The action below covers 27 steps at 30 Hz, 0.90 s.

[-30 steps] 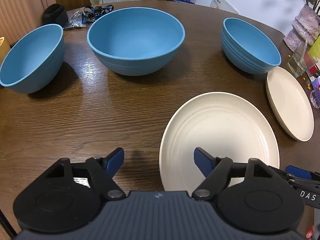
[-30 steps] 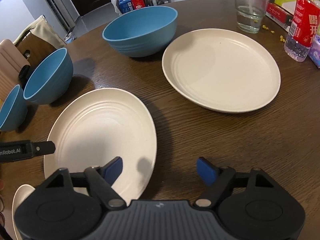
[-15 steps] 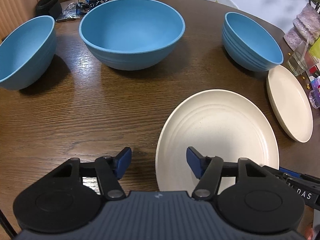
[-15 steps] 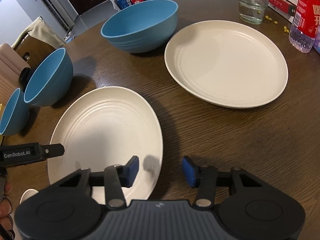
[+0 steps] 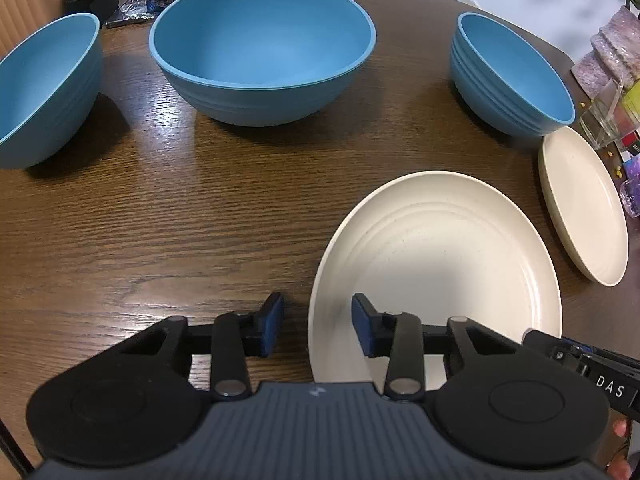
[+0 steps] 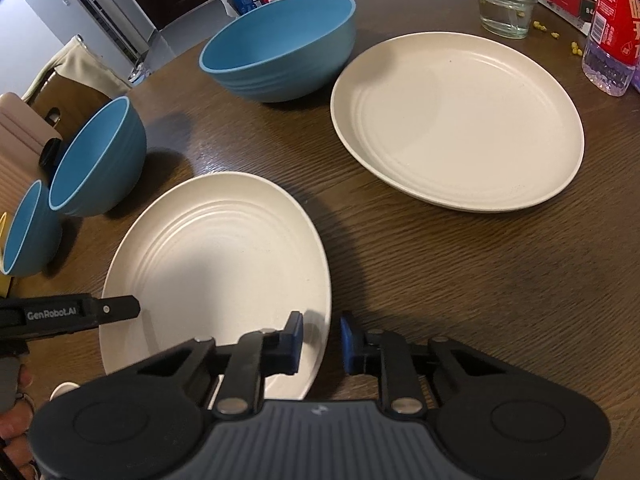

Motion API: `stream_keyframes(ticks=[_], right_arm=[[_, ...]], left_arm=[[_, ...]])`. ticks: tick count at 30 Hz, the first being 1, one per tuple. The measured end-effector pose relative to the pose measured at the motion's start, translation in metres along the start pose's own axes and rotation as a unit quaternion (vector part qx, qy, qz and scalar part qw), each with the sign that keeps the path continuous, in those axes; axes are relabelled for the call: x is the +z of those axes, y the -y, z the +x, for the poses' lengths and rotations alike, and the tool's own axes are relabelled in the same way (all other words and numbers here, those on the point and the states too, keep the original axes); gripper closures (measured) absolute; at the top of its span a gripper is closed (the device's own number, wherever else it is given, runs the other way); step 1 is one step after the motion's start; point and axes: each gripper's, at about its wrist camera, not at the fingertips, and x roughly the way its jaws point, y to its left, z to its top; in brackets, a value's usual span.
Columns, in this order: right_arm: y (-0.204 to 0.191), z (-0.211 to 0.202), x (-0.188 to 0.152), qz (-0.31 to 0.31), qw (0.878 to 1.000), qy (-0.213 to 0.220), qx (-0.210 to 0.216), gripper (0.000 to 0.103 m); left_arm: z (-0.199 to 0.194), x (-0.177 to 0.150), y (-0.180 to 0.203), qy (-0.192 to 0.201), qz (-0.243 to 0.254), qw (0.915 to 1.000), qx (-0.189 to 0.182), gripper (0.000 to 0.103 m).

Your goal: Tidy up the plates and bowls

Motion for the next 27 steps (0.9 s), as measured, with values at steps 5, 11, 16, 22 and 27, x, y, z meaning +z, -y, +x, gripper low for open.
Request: stream_keyframes(ticks=[5,11,16,22,27], right_arm=[[0.0008,0.0005,0.0002,0.003,1.000,0.001,0.004,0.089],[-0.0001,0.0015,-0.0003,0.006,1.000,0.004,0.007,0.092],[0.0008,0.0004,-0.0027,0.011,1.000,0.010,0.007,0.092],[0.0006,-0.0004,-0.0042,0.015,1.000,0.017,0.004,0.092],[0.0018,-0.0017,-0.0060,0.019,1.000,0.020,0.002,0.092]], left_arm=[[0.0006,0.0003,0.0009,0.000,0.002,1.0000,-0.007,0.080],[-0.0003,0.0011,0.0009,0.001,0.003,0.9999,-0.016,0.084],[-0.0023,0.0007,0.0011,0.004,0.009,0.9998,-0.016,0.085],[-0.0044,0.0001,0.0038,0.008,0.016,0.9997,-0.013,0.085],[-0.0059,-0.0016,0.0074,0.009,0.021,0.9997,-0.010,0.085]])
